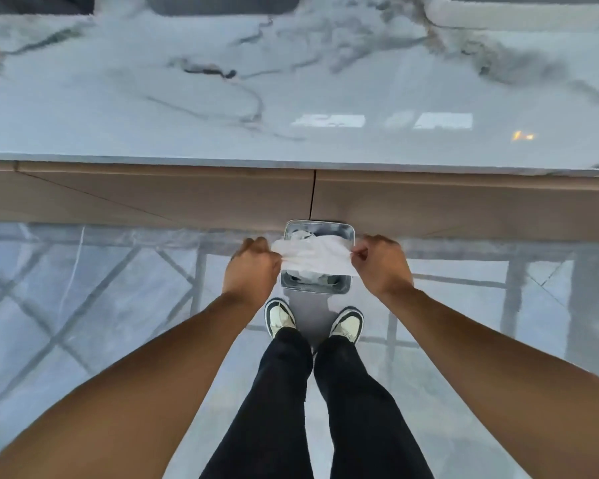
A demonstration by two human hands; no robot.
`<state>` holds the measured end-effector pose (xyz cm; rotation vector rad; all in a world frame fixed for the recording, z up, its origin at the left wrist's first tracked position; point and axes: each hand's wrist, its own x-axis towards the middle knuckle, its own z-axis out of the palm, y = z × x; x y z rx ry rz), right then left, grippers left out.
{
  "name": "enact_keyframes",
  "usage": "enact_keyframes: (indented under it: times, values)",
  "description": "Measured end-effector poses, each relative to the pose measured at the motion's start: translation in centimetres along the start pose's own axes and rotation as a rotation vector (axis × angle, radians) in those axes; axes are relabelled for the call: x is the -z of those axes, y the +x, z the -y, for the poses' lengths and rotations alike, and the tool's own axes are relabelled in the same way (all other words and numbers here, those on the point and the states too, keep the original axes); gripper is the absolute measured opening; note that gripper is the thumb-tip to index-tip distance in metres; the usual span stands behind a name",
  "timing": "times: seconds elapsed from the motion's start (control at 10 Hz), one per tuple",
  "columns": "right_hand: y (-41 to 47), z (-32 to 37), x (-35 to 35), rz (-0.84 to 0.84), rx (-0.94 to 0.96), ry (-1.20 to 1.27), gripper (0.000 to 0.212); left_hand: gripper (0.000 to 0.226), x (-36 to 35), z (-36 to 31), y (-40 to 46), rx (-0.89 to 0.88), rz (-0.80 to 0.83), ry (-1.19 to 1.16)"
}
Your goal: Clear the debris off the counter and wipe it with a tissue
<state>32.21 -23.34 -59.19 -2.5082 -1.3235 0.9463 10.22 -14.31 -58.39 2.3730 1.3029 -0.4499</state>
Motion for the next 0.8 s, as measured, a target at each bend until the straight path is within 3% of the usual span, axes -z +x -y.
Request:
enact_keyframes:
  times: [0.2, 0.5, 0.6, 0.8]
  values:
    - [5.2, -4.7, -8.4, 0.049, -0.019, -0.036, 0.014, 0.019, -8.7, 1.4, 5.1, -0.1, 0.127, 0.206]
    - [9.0, -8.5, -15.9, 0.105, -0.077, -0.054, 0.015, 0.017, -17.4, 1.4, 9.8, -0.077, 0.174, 0.211]
    - [9.3, -8.9, -16.5, 0.123, -0.099, -0.038, 0.015, 0.015, -18.0, 1.4, 10.1, -0.057, 0.192, 0.216]
    - [8.4, -8.7, -15.9, 0.098, -0.071, -0.064, 0.032, 0.038, -17.5, 1.9, 9.2, -0.057, 0.108, 0.154]
